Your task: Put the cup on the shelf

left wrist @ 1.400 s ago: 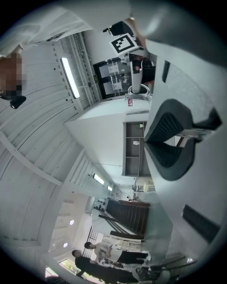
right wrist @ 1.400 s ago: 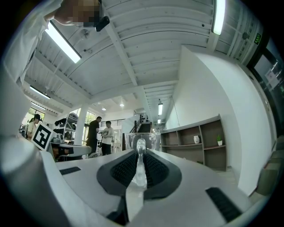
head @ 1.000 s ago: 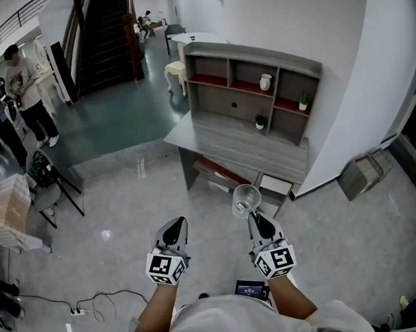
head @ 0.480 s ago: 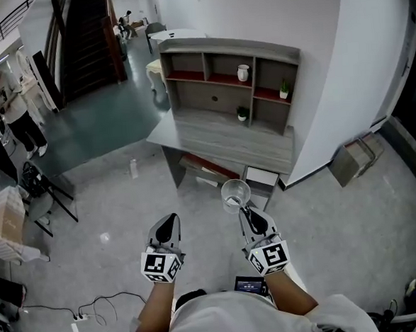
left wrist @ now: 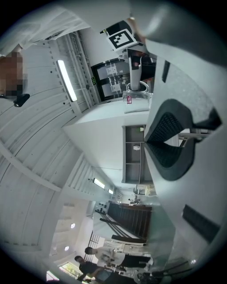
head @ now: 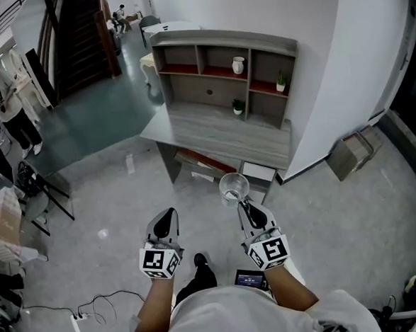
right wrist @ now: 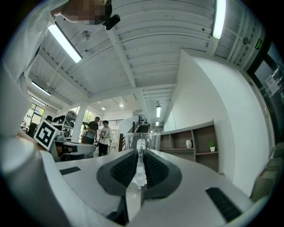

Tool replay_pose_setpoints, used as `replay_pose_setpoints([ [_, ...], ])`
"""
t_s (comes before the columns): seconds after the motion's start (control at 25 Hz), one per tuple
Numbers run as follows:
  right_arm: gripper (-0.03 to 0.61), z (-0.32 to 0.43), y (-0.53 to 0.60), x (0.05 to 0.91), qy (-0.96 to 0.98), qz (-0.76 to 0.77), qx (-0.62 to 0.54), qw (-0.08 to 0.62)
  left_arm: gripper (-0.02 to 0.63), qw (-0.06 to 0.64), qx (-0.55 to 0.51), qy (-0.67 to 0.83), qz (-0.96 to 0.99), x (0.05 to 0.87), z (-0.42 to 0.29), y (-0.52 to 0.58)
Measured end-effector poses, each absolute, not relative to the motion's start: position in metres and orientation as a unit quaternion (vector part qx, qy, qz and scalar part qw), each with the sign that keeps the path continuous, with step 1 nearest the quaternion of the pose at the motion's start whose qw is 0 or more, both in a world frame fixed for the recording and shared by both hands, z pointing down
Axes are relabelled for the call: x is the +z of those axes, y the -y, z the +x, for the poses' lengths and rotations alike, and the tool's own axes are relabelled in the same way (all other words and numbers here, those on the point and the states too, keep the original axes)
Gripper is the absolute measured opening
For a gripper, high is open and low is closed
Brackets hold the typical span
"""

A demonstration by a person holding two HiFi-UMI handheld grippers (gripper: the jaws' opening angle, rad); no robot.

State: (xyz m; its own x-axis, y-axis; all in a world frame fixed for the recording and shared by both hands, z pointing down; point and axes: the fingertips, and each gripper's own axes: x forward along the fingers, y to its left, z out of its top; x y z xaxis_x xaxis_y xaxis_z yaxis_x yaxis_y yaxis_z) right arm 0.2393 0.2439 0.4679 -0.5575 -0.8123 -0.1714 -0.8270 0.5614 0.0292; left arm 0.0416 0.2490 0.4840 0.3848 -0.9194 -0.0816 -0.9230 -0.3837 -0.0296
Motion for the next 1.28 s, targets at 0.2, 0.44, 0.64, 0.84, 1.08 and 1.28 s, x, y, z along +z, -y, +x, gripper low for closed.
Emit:
replay_pose_setpoints([
  [0.2,0.049,0.233,-0.216,0.472,-0.88,-0.468,0.049,0.068,0.006,0.033,0.023,-0.557,-0.829,0.49,0.03,-0.22],
  [0.44,0.05,0.22,-0.17,0.474,-0.878,-0.472,0.045,0.065,0.006,0.024,0.025,-0.559,-0.828,0.494,0.012,-0.17],
  [0.64,0.049,0.195,-0.121,0.471,-0.88,-0.469,0.044,0.065,0.006,0.019,0.023,-0.559,-0.829,0.495,-0.01,-0.121],
  [0.84,0.049,0.173,-0.067,0.468,-0.882,-0.466,0.044,0.06,0.006,0.015,0.025,-0.56,-0.828,0.493,-0.033,-0.068],
  [1.08,0.049,0.144,-0.009,0.467,-0.886,-0.459,0.041,0.059,0.006,0.006,0.033,-0.56,-0.828,0.495,-0.063,-0.013],
  [1.28,0.049,0.127,0.033,0.469,-0.886,-0.459,0.038,0.059,0.006,0.0,0.034,-0.549,-0.835,0.501,-0.073,0.032],
])
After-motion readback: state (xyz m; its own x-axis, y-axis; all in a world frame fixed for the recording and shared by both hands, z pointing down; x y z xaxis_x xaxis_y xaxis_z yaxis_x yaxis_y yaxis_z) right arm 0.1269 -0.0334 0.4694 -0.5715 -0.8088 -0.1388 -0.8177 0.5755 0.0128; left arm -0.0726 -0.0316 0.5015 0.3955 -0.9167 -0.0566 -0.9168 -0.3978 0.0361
